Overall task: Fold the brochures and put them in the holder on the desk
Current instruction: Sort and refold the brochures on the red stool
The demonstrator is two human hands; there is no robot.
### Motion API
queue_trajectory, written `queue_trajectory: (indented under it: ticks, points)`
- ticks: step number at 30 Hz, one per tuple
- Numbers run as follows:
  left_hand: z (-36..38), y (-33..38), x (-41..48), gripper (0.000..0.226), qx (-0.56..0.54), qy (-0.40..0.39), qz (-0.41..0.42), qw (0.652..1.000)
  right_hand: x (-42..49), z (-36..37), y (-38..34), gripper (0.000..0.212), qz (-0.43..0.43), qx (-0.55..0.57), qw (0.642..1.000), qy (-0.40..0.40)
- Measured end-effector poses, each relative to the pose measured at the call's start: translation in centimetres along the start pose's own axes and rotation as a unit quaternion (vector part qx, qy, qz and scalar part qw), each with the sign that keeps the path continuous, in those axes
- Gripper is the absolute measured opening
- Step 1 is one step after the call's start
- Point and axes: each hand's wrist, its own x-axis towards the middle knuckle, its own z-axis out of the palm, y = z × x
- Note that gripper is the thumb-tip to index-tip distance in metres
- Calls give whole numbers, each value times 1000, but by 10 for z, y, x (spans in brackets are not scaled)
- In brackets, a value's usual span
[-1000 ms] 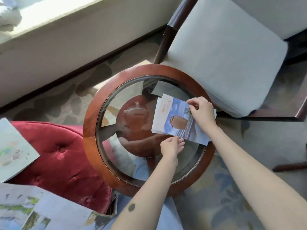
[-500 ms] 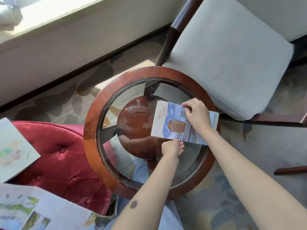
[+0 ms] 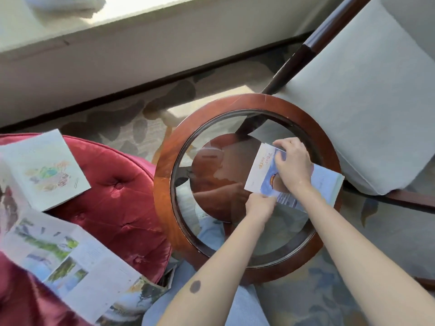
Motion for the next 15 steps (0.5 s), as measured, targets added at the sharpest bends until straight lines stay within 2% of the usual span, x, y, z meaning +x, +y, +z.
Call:
queue_trajectory:
  ticks: [5, 10, 15]
  points:
    - [-62, 7, -12, 28, -44, 82, 142, 986, -5, 28, -84, 27, -70, 58, 995, -46]
    - [-144, -4, -20, 26, -94, 156, 182, 966, -23, 61, -163, 31, -156, 62, 980, -102]
    - [-226, -59, -34, 25, -200, 237, 176, 934, -64, 97, -216, 30, -232, 30, 960, -151]
